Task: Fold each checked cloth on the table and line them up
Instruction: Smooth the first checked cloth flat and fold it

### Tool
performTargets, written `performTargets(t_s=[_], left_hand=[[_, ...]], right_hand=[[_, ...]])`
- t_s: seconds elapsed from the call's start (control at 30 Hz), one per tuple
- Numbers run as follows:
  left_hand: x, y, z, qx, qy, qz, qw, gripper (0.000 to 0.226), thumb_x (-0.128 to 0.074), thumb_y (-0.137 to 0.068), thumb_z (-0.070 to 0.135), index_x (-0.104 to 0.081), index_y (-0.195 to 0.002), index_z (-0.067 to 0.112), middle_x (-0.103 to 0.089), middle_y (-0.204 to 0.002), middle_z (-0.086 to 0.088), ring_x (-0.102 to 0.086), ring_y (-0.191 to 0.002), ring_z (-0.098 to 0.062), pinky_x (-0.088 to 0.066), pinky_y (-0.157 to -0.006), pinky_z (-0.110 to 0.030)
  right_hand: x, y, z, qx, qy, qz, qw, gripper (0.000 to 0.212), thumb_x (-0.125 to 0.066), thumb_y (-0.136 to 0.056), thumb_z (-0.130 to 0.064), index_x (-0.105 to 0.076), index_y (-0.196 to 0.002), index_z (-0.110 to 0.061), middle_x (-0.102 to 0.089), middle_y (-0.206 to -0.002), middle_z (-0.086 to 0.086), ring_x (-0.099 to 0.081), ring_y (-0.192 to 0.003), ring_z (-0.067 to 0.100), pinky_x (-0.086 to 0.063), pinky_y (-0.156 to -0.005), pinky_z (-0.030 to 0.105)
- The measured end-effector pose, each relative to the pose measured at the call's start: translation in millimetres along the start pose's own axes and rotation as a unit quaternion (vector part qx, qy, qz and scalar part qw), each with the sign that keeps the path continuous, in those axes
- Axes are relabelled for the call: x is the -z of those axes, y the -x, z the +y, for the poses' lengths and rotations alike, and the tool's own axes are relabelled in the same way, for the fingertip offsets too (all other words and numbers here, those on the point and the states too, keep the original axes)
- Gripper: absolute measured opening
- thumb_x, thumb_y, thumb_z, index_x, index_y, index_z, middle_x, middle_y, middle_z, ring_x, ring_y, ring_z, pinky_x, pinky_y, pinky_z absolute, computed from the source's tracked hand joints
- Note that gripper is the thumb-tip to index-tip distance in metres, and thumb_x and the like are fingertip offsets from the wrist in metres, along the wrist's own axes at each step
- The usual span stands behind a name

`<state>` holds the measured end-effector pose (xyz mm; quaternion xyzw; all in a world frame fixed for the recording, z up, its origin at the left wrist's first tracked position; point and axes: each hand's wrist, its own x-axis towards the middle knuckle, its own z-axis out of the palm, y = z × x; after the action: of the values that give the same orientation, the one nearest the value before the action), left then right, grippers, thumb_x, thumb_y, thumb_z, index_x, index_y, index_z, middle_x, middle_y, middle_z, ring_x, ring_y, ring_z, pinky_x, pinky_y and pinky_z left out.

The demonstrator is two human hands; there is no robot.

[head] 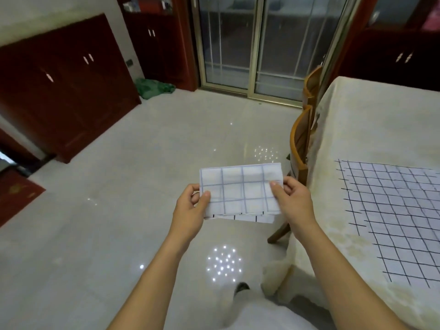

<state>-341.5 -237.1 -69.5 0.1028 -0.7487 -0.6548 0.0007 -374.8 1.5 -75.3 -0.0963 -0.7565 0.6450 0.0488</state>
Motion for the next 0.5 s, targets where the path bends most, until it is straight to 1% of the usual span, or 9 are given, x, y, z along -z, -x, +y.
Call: performTargets(t_s=[0.03, 0.07, 0.1, 0.13, 0.2, 0.3, 0.33, 0.43, 0.5], left_hand=[[3, -10, -1, -0.001, 0.002, 0.005, 1.000, 0.003, -0.058, -0.101, 0.024, -0.061, -0.100, 0.023, -0.063, -0.087, -0.023, -0.065, -0.080, -0.015, -0.056, -0.074, -0.046], [7, -20, -2, -0.001, 0.004, 0.012, 1.000, 0.002, -0.058, -0.102, 0.021, -0.060, -0.102, 0.021, -0.067, -0.083, -0.013, -0.066, -0.078, -0.013, -0.055, -0.072, -0.041], [11, -31, -2, 0.000, 0.006, 0.020, 1.000, 0.003, -0.058, -0.102, 0.019, -0.058, -0.105, 0.020, -0.073, -0.085, -0.002, -0.068, -0.079, -0.013, -0.054, -0.071, -0.038], [17, -42, -1, 0.004, 0.006, 0.030, 1.000, 0.006, -0.058, -0.102, 0.018, -0.056, -0.107, 0.021, -0.076, -0.092, 0.003, -0.070, -0.081, -0.014, -0.055, -0.071, -0.035], [32, -68, 3, 0.007, 0.003, 0.063, 0.998, 0.011, -0.058, -0.101, 0.018, -0.053, -0.110, 0.022, -0.077, -0.099, 0.003, -0.072, -0.084, -0.016, -0.056, -0.071, -0.036], [60, -108, 15, 0.002, -0.010, 0.113, 0.994, 0.012, -0.056, -0.103, 0.020, -0.051, -0.114, 0.024, -0.077, -0.096, 0.000, -0.072, -0.082, -0.015, -0.057, -0.074, -0.040], [69, -123, 23, -0.001, -0.016, 0.121, 0.992, 0.012, -0.055, -0.103, 0.021, -0.050, -0.114, 0.025, -0.077, -0.095, -0.001, -0.072, -0.082, -0.016, -0.058, -0.076, -0.043], [87, -173, 49, -0.018, -0.026, 0.142, 0.989, 0.015, -0.055, -0.103, 0.019, -0.050, -0.116, 0.025, -0.077, -0.096, -0.004, -0.073, -0.086, -0.023, -0.058, -0.077, -0.045], [88, -210, 64, -0.039, -0.032, 0.149, 0.988, 0.021, -0.056, -0.102, 0.020, -0.049, -0.121, 0.026, -0.076, -0.101, -0.004, -0.073, -0.091, -0.024, -0.058, -0.080, -0.043]], right_hand=[[-6, -9, 0, -0.003, -0.002, -0.001, 1.000, 0.006, -0.064, -0.095, -0.023, -0.068, -0.098, -0.022, -0.075, -0.090, -0.004, -0.071, -0.082, 0.010, -0.060, -0.070, 0.030], [-15, -19, -1, -0.005, -0.007, -0.001, 1.000, 0.006, -0.064, -0.094, -0.023, -0.068, -0.099, -0.021, -0.075, -0.089, -0.004, -0.071, -0.083, 0.011, -0.060, -0.069, 0.029], [-25, -29, -1, -0.005, -0.015, -0.001, 1.000, 0.006, -0.064, -0.094, -0.021, -0.068, -0.098, -0.020, -0.075, -0.089, -0.004, -0.072, -0.083, 0.013, -0.059, -0.068, 0.028], [-37, -40, -2, -0.007, -0.029, -0.004, 1.000, 0.006, -0.064, -0.095, -0.019, -0.069, -0.098, -0.019, -0.076, -0.089, -0.003, -0.072, -0.084, 0.014, -0.059, -0.069, 0.028], [-67, -67, -6, -0.012, -0.057, -0.023, 0.998, 0.007, -0.063, -0.095, -0.016, -0.069, -0.099, -0.018, -0.076, -0.091, 0.001, -0.073, -0.086, 0.017, -0.061, -0.073, 0.032], [-114, -116, -18, -0.016, -0.089, -0.051, 0.995, 0.009, -0.061, -0.096, -0.016, -0.070, -0.098, -0.015, -0.076, -0.092, 0.004, -0.071, -0.085, 0.018, -0.058, -0.078, 0.043], [-129, -133, -24, -0.015, -0.098, -0.053, 0.994, 0.009, -0.061, -0.095, -0.016, -0.070, -0.097, -0.015, -0.076, -0.092, 0.005, -0.070, -0.083, 0.018, -0.058, -0.077, 0.043], [-161, -185, -45, -0.009, -0.131, -0.060, 0.990, 0.008, -0.063, -0.095, -0.016, -0.070, -0.098, -0.016, -0.076, -0.090, 0.003, -0.068, -0.079, 0.011, -0.055, -0.069, 0.029], [-170, -219, -53, -0.001, -0.140, -0.058, 0.988, 0.009, -0.063, -0.095, -0.015, -0.070, -0.099, -0.018, -0.075, -0.091, 0.001, -0.067, -0.080, 0.009, -0.052, -0.070, 0.024]])
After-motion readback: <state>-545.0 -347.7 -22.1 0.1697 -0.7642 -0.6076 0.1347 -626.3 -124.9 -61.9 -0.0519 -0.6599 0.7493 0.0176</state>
